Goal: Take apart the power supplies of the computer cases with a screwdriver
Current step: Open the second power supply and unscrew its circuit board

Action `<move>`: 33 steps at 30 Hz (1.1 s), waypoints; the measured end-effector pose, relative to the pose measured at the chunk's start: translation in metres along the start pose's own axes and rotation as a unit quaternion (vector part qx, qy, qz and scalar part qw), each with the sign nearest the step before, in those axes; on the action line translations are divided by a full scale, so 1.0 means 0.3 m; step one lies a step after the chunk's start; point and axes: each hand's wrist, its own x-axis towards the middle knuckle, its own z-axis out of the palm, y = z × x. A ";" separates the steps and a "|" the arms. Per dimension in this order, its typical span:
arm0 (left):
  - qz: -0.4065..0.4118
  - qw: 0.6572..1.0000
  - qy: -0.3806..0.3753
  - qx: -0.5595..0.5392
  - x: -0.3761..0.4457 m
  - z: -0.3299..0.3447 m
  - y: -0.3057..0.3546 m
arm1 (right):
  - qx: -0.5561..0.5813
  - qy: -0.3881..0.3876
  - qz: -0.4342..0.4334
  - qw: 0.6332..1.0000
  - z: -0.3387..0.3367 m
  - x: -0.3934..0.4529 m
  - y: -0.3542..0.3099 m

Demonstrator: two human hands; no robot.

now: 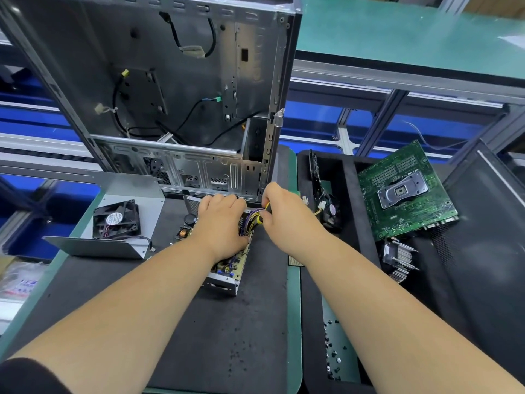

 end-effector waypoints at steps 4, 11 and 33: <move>-0.004 1.000 -0.008 0.001 -0.001 -0.003 0.002 | -0.027 -0.005 -0.005 1.000 -0.004 0.005 -0.002; -0.006 1.000 -0.013 0.006 -0.011 -0.004 0.003 | -0.125 0.005 0.035 0.992 -0.001 0.002 0.022; -0.003 1.000 -0.015 0.014 -0.004 -0.010 0.009 | 0.017 -0.012 0.029 0.999 -0.027 -0.010 0.019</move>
